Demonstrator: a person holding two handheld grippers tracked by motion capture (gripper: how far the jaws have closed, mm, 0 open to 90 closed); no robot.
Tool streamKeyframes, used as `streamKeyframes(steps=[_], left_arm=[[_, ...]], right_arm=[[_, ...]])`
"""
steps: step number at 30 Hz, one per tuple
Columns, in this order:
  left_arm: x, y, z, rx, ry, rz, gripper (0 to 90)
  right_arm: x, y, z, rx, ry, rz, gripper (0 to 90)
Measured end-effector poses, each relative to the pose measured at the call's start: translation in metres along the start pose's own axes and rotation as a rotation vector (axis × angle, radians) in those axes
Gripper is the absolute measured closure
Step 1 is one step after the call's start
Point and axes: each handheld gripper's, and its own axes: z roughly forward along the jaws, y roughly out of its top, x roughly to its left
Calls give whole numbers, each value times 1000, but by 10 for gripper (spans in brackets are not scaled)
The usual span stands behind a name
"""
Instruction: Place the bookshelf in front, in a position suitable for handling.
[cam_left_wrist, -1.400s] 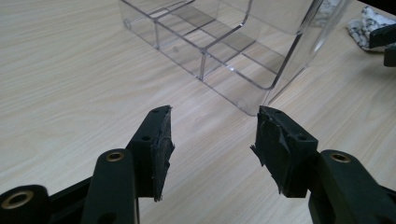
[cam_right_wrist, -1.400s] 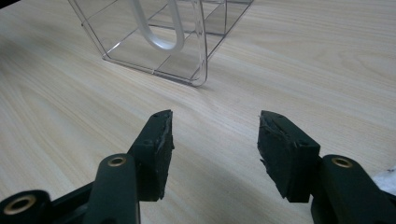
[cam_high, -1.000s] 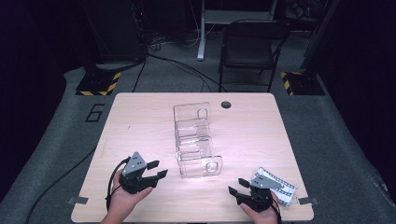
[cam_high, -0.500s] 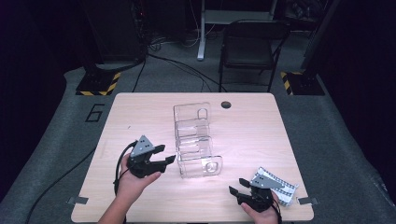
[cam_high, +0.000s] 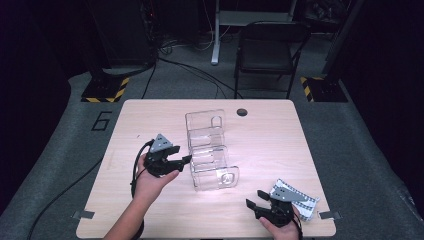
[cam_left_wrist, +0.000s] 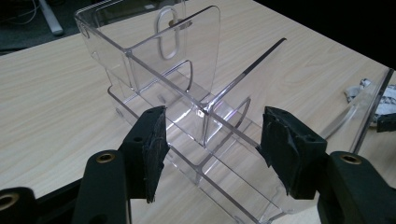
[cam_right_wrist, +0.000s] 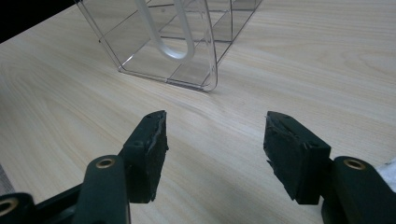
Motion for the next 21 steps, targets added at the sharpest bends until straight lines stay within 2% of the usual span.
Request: streamKeyframes(steps=[3, 6, 7, 9, 11, 13, 15, 16, 17, 18, 19, 20, 21], left_arm=[[-1, 1, 7, 5, 0, -6, 418], [-4, 0, 19, 25, -33, -7, 479], [-5, 0, 21, 30, -20, -5, 462], [-5, 0, 22, 34, -23, -20, 461], [-3, 1, 22, 38, -22, -28, 474], [-2, 3, 21, 59, 11, 2, 504], [-1, 3, 20, 68, 16, 17, 521], [0, 1, 20, 66, 1, 8, 521], [0, 1, 20, 66, 1, 8, 523], [2, -2, 19, 56, -23, -15, 527], [2, -2, 19, 56, -23, -15, 538], [2, -5, 18, 48, -35, -30, 546], [1, -6, 18, 45, -35, -31, 540]], right_arm=[[0, 0, 0, -5, -1, 9, 389], [1, 5, -3, -12, -2, 6, 384], [1, 6, -4, -16, 0, 5, 385], [1, 8, -6, -21, -5, -5, 387], [-5, 16, -16, -30, -51, -29, 396], [-12, 20, -25, -49, -77, 2, 396], [-16, 21, -31, -61, -92, 9, 395], [-26, 21, -42, -70, -136, 23, 393], [-26, 21, -42, -70, -136, 23, 393], [-36, 17, -53, -62, -183, 39, 393], [-36, 17, -53, -62, -183, 39, 393], [-46, 12, -63, -56, -213, 62, 391], [-51, 9, -67, -55, -227, 74, 391]])
